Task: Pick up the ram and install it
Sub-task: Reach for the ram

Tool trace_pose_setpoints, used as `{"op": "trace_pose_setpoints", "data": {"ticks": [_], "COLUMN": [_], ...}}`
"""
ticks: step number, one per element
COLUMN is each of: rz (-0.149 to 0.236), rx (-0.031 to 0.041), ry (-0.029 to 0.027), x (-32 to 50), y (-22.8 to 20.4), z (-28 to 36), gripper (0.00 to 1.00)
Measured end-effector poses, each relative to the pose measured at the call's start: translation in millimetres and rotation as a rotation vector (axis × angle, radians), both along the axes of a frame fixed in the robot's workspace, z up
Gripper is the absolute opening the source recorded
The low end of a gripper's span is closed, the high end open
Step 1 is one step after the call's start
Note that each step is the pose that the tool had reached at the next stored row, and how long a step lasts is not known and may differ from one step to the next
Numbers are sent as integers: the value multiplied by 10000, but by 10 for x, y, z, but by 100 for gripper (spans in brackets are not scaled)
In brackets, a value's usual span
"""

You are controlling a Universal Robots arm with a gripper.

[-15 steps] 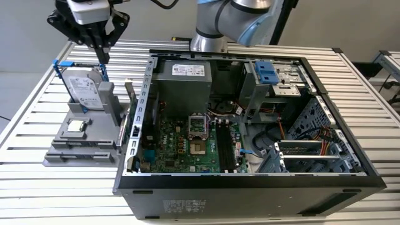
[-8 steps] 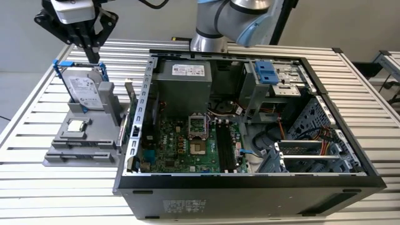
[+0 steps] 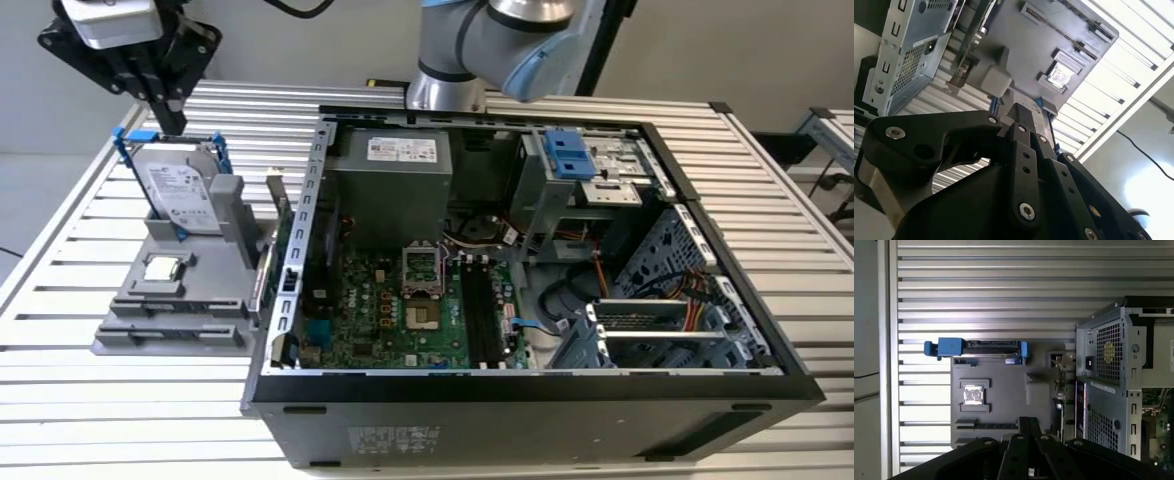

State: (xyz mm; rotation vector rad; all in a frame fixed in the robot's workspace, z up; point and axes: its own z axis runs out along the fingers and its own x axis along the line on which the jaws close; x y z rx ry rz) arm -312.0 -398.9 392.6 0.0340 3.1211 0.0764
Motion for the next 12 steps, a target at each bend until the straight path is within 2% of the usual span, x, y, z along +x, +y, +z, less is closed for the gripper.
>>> {"op": "trace_pose_setpoints", "data": {"ticks": [12], "rz": [38], "rx": [1], "ry": [0], "x": [-323], "y": [0], "z": [-2], "gripper": [0]}}
